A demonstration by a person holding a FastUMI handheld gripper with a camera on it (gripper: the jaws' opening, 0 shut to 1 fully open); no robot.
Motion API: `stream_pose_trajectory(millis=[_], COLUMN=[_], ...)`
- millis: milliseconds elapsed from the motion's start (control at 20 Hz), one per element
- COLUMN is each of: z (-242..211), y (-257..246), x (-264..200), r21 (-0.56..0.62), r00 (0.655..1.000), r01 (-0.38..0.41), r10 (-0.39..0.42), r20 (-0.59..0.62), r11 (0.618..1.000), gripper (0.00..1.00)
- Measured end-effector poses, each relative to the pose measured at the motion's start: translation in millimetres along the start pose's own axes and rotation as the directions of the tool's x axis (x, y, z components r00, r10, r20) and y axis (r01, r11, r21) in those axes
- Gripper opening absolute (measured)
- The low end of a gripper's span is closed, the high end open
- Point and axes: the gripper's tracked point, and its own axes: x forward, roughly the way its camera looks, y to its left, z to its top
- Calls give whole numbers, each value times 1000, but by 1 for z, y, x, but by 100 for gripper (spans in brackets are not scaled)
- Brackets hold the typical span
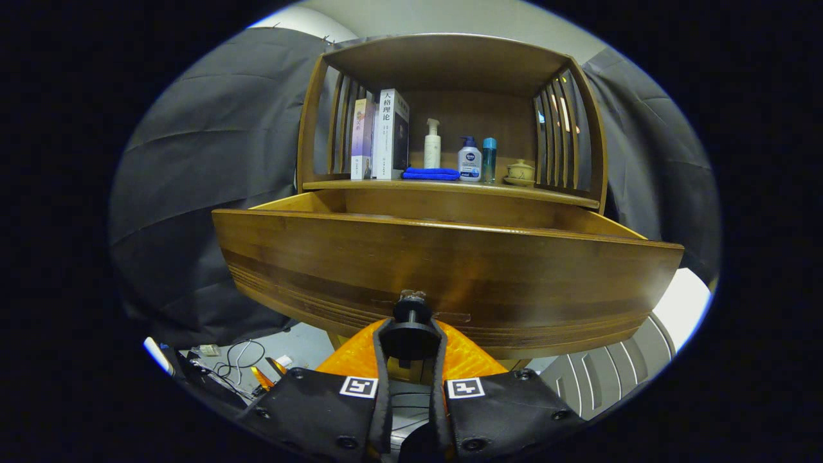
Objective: Pull open the drawer, take out the items inside it, and place them on the countertop above the cabinet.
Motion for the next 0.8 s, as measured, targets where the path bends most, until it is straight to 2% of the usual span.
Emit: stream_pose_trajectory(millis=[300,400,700,800], z=[-2,9,54,70], y=[3,3,-5,-15], x=[-6,-10,-30,-32], r21=[-10,-37,32,27], r00=[998,998,994,994], r01=[-44,-62,-87,-68], r10=[44,61,85,65], r20=[-35,-12,64,92], r11=[999,997,996,997], gripper=[45,52,96,96])
